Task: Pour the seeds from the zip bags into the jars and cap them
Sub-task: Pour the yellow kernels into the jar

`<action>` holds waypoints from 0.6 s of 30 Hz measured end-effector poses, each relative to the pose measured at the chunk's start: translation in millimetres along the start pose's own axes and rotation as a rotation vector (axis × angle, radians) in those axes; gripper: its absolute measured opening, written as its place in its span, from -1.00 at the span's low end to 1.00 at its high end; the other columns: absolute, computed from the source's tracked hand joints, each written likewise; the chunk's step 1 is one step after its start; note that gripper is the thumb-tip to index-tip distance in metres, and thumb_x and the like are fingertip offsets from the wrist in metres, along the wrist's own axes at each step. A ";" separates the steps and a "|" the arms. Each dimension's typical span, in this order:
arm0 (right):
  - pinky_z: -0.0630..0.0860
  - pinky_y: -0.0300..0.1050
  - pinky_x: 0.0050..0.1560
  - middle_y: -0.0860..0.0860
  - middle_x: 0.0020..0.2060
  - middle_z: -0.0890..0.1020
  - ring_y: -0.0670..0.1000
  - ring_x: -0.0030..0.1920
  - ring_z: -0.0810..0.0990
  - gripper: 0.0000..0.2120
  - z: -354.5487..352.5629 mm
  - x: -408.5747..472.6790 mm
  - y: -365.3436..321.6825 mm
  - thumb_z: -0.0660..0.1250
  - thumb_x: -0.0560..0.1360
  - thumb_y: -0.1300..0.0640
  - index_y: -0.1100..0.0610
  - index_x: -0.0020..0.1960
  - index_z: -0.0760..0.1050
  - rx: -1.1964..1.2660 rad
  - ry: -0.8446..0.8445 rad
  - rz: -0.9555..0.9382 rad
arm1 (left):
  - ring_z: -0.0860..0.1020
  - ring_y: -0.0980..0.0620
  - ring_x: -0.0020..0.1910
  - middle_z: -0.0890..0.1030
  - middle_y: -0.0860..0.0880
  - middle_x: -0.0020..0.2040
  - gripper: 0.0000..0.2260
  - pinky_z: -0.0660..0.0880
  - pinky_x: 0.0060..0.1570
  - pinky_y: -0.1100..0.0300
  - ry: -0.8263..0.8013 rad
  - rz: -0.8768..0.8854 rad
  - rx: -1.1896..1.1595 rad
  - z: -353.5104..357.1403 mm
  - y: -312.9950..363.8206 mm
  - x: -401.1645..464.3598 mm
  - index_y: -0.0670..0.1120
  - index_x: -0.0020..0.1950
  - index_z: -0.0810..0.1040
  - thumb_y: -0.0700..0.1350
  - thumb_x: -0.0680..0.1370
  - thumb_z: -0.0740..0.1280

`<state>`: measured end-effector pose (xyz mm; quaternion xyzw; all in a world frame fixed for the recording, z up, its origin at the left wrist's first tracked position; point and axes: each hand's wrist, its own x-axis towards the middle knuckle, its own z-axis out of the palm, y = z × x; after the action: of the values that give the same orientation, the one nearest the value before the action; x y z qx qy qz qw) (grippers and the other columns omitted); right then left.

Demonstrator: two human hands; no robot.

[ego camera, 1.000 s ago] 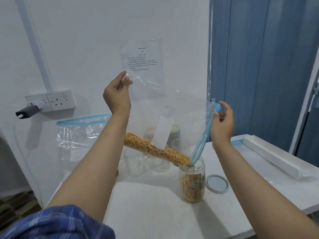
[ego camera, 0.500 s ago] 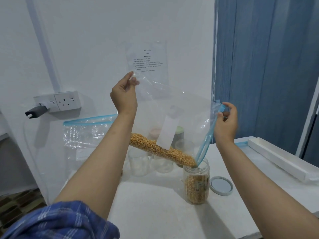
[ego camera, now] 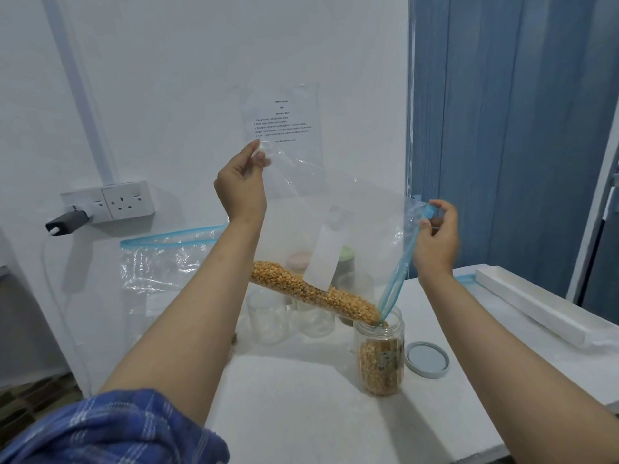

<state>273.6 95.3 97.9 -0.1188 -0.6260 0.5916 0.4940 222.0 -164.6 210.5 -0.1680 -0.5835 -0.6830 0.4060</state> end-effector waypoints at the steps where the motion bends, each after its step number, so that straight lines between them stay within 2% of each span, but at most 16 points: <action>1: 0.43 -0.26 -0.16 -0.03 0.00 0.55 -0.10 -0.16 0.50 -0.73 0.0 -0.3 -0.5 0.19 0.64 0.24 0.01 0.29 0.43 -0.005 0.002 0.000 | 0.66 0.22 -0.11 0.70 0.09 -0.18 -0.79 0.54 0.23 0.12 0.000 0.002 0.000 0.2 0.2 -0.2 -0.09 0.21 0.66 -0.13 0.59 0.39; 6: 0.40 -0.30 -0.21 -0.04 -0.05 0.53 -0.17 -0.20 0.48 -0.73 -0.7 1.3 -0.8 0.18 0.65 0.24 0.03 0.30 0.42 -0.020 0.017 -0.003 | 0.66 0.23 -0.11 0.70 0.10 -0.20 -0.80 0.55 0.23 0.09 0.001 0.000 -0.003 1.3 -0.6 1.5 -0.08 0.20 0.67 -0.13 0.59 0.39; 9: 0.41 -0.28 -0.19 -0.14 -0.15 0.49 -0.17 -0.18 0.48 -0.73 -1.1 3.0 0.3 0.17 0.65 0.25 0.04 0.31 0.41 -0.030 0.014 -0.004 | 0.66 0.23 -0.12 0.70 0.11 -0.20 -0.81 0.55 0.24 0.09 -0.006 -0.005 -0.012 2.3 0.1 2.3 -0.06 0.19 0.67 -0.14 0.59 0.39; 15: 0.45 -0.16 -0.11 -0.14 -0.16 0.49 -0.07 -0.15 0.51 -0.74 -1.7 3.9 2.6 0.17 0.65 0.24 0.00 0.30 0.40 -0.036 0.018 0.013 | 0.66 0.21 -0.12 0.71 0.05 -0.18 -0.81 0.55 0.22 0.12 -0.008 0.006 -0.003 5.1 3.1 2.1 -0.07 0.19 0.67 -0.14 0.59 0.39; 18: 0.43 -0.16 -0.14 -0.15 -0.19 0.48 -0.03 -0.15 0.51 -0.74 -3.3 3.5 3.8 0.16 0.65 0.23 -0.01 0.29 0.39 -0.035 0.020 0.015 | 0.66 0.21 -0.12 0.71 0.05 -0.18 -0.81 0.55 0.23 0.11 -0.011 0.012 0.000 5.2 3.5 2.4 -0.08 0.19 0.67 -0.15 0.59 0.39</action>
<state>272.7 101.0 95.7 -0.1380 -0.6305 0.5828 0.4937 221.9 -160.6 215.9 -0.1752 -0.5847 -0.6795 0.4070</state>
